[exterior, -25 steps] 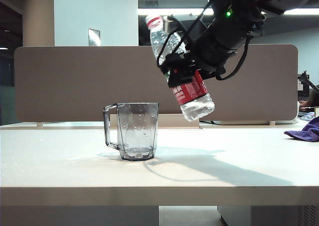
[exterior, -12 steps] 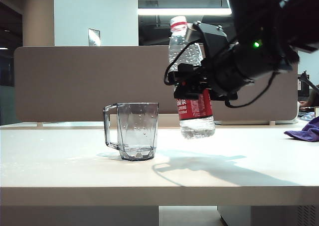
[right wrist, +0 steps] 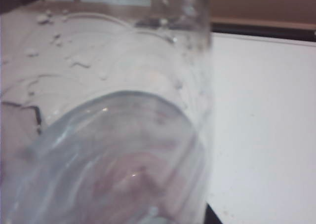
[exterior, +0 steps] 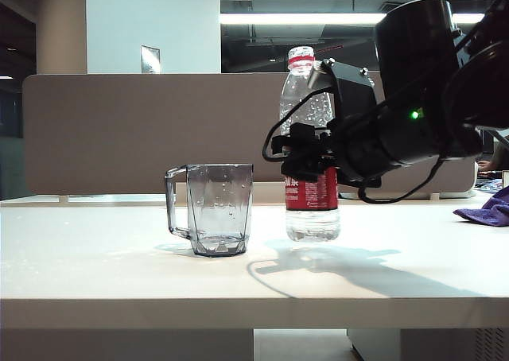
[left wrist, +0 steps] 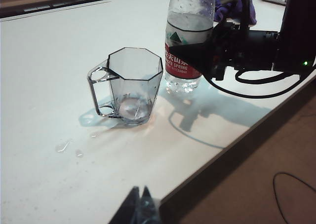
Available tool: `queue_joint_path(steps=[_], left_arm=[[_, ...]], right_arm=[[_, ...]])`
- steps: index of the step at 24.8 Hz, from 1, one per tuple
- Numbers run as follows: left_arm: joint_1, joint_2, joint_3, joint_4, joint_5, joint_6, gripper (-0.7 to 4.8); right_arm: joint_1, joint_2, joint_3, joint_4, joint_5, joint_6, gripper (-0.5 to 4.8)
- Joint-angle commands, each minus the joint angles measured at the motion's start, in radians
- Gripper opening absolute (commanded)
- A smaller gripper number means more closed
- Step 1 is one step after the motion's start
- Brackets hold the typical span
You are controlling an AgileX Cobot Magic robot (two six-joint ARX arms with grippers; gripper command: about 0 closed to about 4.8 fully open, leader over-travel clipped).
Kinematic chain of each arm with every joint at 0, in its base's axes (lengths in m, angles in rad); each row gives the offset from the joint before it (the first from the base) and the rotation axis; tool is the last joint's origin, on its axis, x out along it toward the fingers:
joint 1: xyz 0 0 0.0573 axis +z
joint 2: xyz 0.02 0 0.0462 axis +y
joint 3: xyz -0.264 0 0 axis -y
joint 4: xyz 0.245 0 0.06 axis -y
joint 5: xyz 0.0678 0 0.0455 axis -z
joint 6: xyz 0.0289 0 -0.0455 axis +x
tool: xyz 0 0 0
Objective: Pick up the mineral water bottle on the table and pour a little water into the mug.
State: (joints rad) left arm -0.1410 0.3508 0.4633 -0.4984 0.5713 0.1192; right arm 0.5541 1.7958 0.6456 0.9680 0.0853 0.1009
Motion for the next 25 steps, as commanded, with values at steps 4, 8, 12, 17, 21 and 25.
queue_joint_path(steps=[4, 8, 12, 17, 21, 25], left_arm=[[0.001, 0.001, 0.003, 0.006, 0.000, 0.001, -0.05], [0.001, 0.001, 0.003, 0.006, 0.000, 0.001, -0.05], [0.001, 0.001, 0.003, 0.006, 0.001, 0.001, -0.05], [0.001, 0.001, 0.003, 0.006, 0.000, 0.001, -0.05], [0.001, 0.001, 0.003, 0.006, 0.000, 0.001, -0.05], [0.001, 0.001, 0.003, 0.006, 0.000, 0.001, -0.05]], right_arm=[[0.002, 0.042, 0.002, 0.039, -0.002, 0.013, 2.42], [0.002, 0.057, 0.001, 0.040, -0.002, 0.017, 2.48], [0.001, 0.082, 0.000, 0.040, -0.018, 0.028, 2.63], [0.001, 0.085, -0.001, 0.047, -0.039, 0.034, 3.84], [0.001, 0.085, -0.002, 0.047, -0.039, 0.034, 4.13], [0.002, 0.084, -0.002, 0.047, -0.039, 0.034, 4.79]])
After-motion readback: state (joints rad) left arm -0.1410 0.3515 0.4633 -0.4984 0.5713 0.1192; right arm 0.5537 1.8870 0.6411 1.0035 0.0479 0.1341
